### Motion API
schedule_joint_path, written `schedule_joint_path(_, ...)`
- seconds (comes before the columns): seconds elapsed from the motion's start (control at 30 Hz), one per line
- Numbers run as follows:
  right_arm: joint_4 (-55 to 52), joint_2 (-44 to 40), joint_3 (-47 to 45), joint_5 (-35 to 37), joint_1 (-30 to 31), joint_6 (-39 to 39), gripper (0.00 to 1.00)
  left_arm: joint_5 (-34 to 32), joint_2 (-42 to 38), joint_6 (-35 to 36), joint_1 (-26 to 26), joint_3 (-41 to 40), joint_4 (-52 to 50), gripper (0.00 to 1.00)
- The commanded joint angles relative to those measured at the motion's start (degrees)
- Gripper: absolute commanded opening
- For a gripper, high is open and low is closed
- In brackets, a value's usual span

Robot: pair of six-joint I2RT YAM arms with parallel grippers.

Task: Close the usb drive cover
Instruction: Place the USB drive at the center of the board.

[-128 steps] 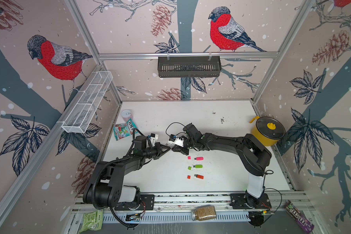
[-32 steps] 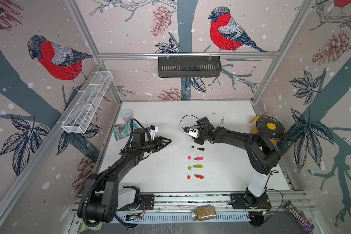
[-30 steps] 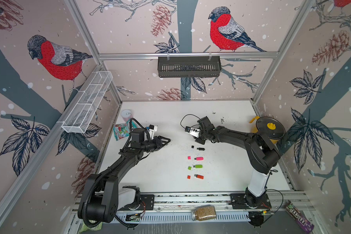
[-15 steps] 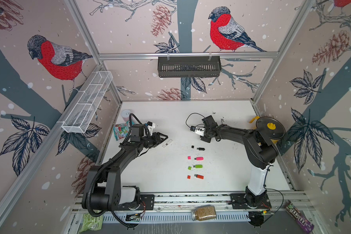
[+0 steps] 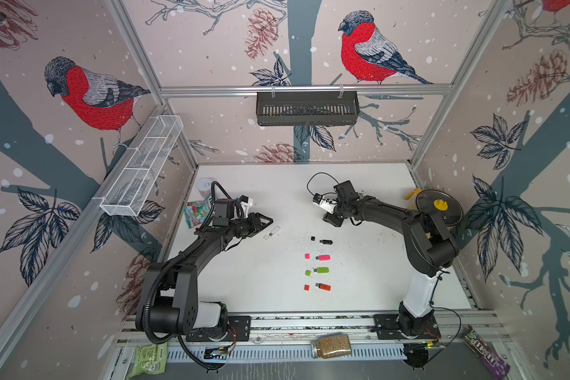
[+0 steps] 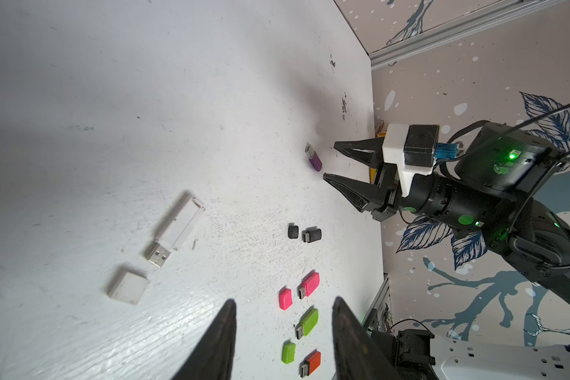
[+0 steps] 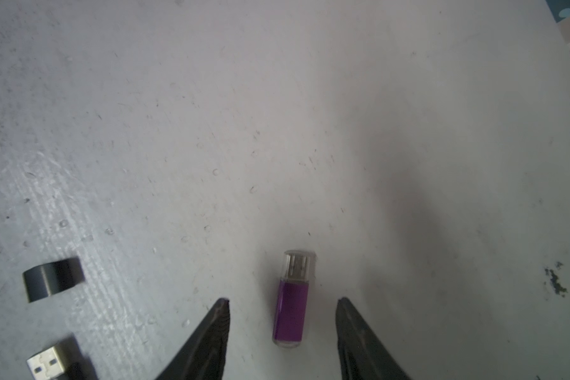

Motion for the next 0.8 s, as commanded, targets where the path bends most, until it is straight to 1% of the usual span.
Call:
schedule_joint_path(0.0,-3.37,1.79,2.75,-2.46,-0.68,2.99,0.53,1.22,-0.16,0.18,0.16,0.83,-0.53,0.47)
schedule_joint_path(0.1,-4.51,3.16,4.52,-2.92,-1.53,3.88,0.53,1.09,-0.94,0.39,0.16,1.62,-1.86,0.47)
schedule_joint_path(0.2,-6.16,4.57,6.07,-3.45,-1.91,4.19,0.54,0.79,-1.00,2.09,0.33,2.96,-4.48,0.47)
schedule_joint_path(0.37,-8.26,6.57,6.89,-4.58,-2.28,3.82,0.56,1.36,0.76,4.35,1.60,4.87,-7.22,0.48)
schedule_joint_path(0.47,-8.85,8.10,7.98,-3.19,-2.24,3.79,0.56,1.83,2.41,5.21,2.09,5.90,-7.98,0.48)
schedule_joint_path(0.57,-9.06,9.05,8.75,-1.76,-2.26,3.57,0.54,2.05,3.46,5.77,2.11,6.71,-8.77,0.47)
schedule_joint_path(0.67,-9.00,9.33,9.00,-1.92,-2.60,3.07,0.52,1.91,3.40,5.99,2.25,6.98,-8.89,0.48)
schedule_joint_path(0.77,-10.87,10.93,10.59,-1.13,-2.55,1.76,0.48,1.86,3.72,5.95,2.26,7.12,-9.06,0.48)
